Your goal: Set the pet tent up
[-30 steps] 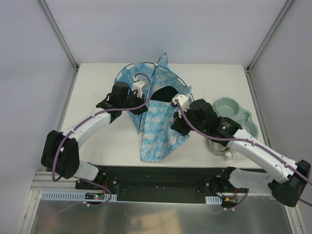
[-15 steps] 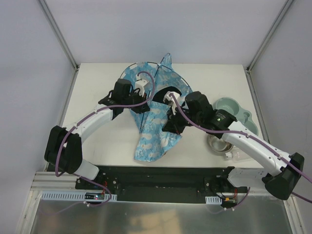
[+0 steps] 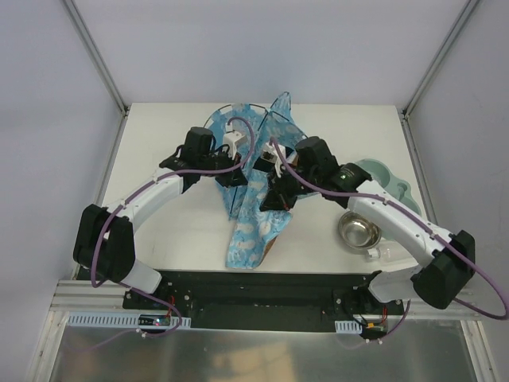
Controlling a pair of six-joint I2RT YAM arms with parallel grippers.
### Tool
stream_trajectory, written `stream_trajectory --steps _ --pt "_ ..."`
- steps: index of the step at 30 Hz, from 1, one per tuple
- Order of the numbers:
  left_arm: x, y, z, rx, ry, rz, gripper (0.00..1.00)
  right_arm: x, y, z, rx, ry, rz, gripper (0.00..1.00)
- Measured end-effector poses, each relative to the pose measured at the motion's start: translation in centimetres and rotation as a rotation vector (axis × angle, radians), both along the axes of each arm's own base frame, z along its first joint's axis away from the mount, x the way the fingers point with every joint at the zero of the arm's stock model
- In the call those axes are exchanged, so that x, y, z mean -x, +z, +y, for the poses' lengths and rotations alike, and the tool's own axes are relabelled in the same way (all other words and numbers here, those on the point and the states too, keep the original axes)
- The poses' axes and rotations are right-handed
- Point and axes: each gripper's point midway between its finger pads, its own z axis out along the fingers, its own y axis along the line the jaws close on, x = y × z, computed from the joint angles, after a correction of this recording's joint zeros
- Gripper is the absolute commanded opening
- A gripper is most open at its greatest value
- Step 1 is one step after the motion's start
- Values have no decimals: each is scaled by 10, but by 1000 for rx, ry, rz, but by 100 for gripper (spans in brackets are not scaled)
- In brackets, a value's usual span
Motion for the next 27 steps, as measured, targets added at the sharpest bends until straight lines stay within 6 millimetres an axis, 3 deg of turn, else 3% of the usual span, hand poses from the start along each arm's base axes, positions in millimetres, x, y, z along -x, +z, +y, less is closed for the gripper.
stream_trajectory --steps 7,13,19,24,27 --pt "10 5 -6 54 -61 37 0 -43 -81 -30 142 -144 179 0" --pt "7 2 -12 75 -62 79 0 -73 -108 -43 170 -311 155 7" --pt "0 -1 -11 70 -11 101 0 -89 -124 -49 142 -473 140 37" --pt "-10 -10 -10 50 51 128 0 -103 -116 -55 84 -628 121 66" --pt "-18 -12 -9 40 83 119 0 -113 -109 -64 69 -753 97 78"
